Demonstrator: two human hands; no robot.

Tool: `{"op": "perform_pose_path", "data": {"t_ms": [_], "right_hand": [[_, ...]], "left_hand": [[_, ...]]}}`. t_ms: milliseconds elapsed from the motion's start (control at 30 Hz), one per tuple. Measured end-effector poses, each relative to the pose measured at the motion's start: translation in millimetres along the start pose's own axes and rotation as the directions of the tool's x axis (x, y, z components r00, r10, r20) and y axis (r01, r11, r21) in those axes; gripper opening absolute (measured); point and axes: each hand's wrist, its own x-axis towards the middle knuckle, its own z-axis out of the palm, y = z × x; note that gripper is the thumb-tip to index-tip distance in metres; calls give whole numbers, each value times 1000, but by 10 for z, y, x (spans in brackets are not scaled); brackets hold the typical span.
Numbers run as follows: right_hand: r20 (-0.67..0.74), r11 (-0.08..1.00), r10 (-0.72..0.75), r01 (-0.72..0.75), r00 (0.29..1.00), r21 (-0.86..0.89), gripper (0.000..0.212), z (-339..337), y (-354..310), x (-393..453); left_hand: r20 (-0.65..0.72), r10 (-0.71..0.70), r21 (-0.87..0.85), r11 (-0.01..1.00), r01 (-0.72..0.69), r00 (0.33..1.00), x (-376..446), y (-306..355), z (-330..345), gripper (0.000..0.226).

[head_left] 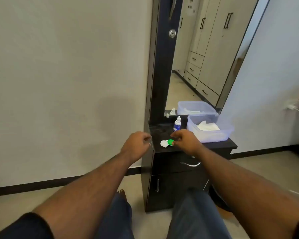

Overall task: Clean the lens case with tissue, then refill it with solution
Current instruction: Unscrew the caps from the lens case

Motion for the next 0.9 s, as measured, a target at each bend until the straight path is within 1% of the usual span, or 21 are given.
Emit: {"op": "perform_pose_path", "data": {"t_ms": [67,233,300,400,467,533,600,667,800,900], "right_hand": [[0,1000,13,-13,1000,27,44,25,104,70],[95,998,-11,6,995,56,58,123,331,248],[134,998,-24,15,991,66,61,132,374,326],[157,997,-38,27,987,75,54,126,448,469],[161,996,-84,80,983,34,44,122,473,534],[152,989,-148,149,977,5,39,146,511,599],[137,982,-190,190,972,19,37,170,564,649],[133,976,-218,215,967,36,36,169,584,679],[111,966,-253,244,961,89,35,177,616,723],[88,961,-271,263,959,87,36,198,625,712]], "left_hand": [[5,-13,-14,1000,13,1000,104,-24,92,35],[78,-72,-26,997,74,994,317,-66,357,40],[113,-77,-13,997,79,991,396,-75,429,43],[155,-62,7,998,61,986,521,-125,549,49],[161,-51,26,999,48,986,588,-162,606,53],[155,-35,61,998,26,987,666,-207,668,56],[153,-2,109,994,-15,988,728,-245,704,55],[153,44,130,989,-64,987,773,-275,716,48],[201,58,-14,998,-56,978,840,-327,722,42],[228,75,-37,997,-68,971,909,-343,677,39]]}}
